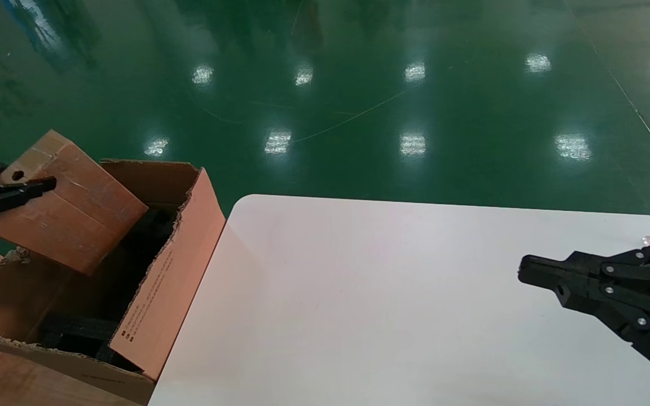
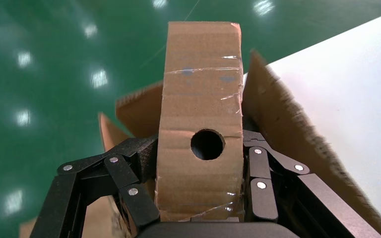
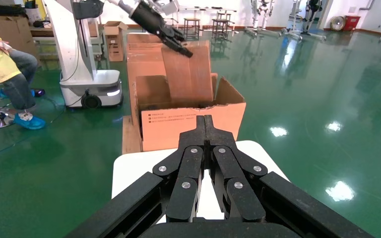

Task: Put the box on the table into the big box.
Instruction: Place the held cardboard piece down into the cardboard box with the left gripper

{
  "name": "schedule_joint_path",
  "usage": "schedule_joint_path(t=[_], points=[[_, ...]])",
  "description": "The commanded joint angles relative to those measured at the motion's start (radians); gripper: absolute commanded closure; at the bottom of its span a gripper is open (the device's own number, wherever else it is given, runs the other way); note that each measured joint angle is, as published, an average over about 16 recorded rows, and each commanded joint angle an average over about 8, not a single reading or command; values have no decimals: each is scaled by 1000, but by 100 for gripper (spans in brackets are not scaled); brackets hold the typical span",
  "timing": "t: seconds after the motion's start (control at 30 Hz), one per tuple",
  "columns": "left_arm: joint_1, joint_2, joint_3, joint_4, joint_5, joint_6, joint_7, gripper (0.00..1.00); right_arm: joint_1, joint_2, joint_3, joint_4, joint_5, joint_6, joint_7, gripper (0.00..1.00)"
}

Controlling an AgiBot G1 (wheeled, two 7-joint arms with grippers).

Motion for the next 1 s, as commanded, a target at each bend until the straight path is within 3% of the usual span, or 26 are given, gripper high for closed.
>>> schedule_joint_path(t=[0.03,0.23,0.5,1.0], points=[[24,10,-3,26,-7,-30,0,100,0,0,0,0,0,0,0,0],[89,25,0,49,-12,-67,-21,100,0,0,0,0,0,0,0,0],[151,14,0,33,-27,-1,-55,100,0,0,0,0,0,0,0,0],[240,7,-10,-67,-59,-38,-134,100,0,0,-1,0,1,0,0,0]])
